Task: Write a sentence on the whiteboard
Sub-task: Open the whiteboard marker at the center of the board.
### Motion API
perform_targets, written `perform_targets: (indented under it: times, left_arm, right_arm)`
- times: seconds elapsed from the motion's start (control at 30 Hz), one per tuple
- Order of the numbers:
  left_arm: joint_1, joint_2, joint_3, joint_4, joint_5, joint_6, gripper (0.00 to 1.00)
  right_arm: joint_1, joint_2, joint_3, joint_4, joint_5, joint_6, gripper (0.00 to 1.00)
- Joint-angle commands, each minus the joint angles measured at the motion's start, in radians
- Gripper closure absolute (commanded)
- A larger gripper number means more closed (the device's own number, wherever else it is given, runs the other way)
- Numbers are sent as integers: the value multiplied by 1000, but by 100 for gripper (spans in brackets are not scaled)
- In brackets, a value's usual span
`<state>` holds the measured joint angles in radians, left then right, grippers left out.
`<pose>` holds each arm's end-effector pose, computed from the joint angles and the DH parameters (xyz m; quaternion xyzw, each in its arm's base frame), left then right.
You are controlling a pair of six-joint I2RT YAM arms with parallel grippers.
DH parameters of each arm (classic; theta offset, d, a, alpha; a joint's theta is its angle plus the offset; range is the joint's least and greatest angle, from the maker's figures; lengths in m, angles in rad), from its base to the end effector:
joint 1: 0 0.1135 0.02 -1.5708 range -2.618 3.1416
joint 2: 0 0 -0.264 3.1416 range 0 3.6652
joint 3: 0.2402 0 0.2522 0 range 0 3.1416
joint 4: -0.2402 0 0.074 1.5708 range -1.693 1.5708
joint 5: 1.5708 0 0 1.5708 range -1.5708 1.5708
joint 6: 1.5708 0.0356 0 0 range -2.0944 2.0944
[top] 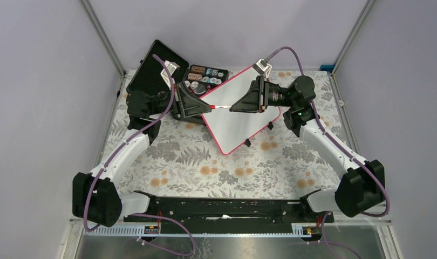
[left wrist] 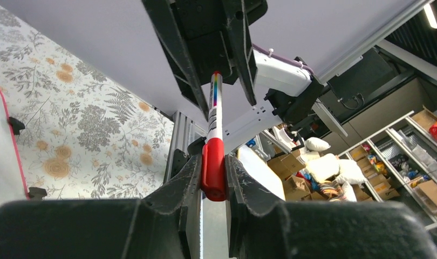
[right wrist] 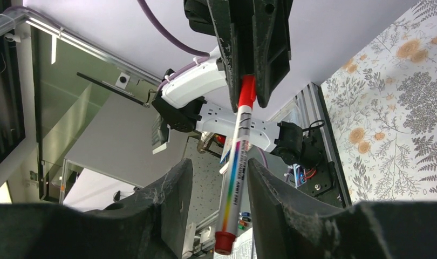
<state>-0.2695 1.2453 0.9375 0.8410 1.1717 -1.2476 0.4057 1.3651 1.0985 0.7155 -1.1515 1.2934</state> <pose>0.2446 -0.1016 0.3912 0.2298 0.5903 -0.6967 0.3366 0.2609 0.1475 0.4037 -0.2247 0.6010 0.7246 0.2515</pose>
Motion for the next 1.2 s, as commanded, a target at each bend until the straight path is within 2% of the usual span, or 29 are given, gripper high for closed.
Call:
perform_targets:
  times: [0.0,0.17,0.33,0.43,0.7,0.8,0.9,0.97,1.17]
  left_arm:
    - [-2,2,24,-74,-43,81,100]
    - [-4,13,42,-120,-57,115,100]
    - [-18,21,68,-235,-65,190,100]
    - [-27,22,70,-242,-66,194,100]
    - [-51,32,77,-256,-57,210,100]
    - [-54,32,74,-255,-52,212,100]
    - [-54,27,71,-256,-45,214,100]
    - [-54,22,69,-261,-40,217,100]
    - [-19,-10,63,-358,-30,282,100]
  right_arm:
    - [2,-20,56,-55,3,-69,53]
    - [8,-15,88,-196,21,-165,58]
    - [25,-3,123,-280,26,-239,59]
    - [33,1,140,-335,32,-283,60]
    - [42,16,152,-363,38,-307,67]
    - [42,17,153,-370,39,-312,75]
    - [42,16,153,-378,38,-323,87]
    - [42,13,154,-388,36,-334,99]
    - [7,-6,153,-435,40,-365,100]
